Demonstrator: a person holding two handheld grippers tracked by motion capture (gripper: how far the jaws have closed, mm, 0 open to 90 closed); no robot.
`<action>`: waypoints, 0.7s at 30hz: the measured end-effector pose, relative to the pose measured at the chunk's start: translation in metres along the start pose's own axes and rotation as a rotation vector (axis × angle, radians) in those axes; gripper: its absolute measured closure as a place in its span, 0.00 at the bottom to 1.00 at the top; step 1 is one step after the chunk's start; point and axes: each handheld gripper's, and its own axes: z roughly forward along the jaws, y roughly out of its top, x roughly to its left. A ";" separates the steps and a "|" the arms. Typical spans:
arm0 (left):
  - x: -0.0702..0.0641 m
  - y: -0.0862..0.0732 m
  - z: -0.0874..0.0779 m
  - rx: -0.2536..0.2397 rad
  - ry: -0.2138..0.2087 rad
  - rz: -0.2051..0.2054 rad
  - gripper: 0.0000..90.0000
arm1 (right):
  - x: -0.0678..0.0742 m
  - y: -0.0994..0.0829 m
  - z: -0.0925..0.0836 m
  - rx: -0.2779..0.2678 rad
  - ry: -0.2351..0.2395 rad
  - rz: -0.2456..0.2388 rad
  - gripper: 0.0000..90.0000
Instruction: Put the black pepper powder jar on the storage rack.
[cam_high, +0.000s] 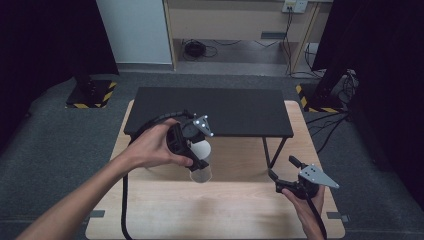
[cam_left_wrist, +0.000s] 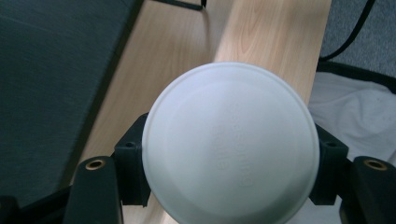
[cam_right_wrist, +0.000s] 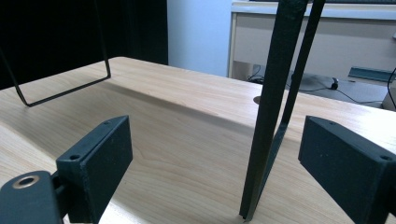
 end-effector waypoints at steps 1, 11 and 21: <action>0.000 0.000 0.000 0.000 0.000 0.000 0.37 | 0.000 0.000 0.000 0.000 0.000 0.001 0.11; 0.002 0.031 -0.043 0.021 0.048 -0.010 0.37 | 0.000 0.000 0.002 0.003 0.004 -0.004 0.11; 0.017 0.046 -0.062 0.026 0.104 -0.066 0.37 | -0.001 -0.001 0.000 -0.001 -0.001 0.002 0.11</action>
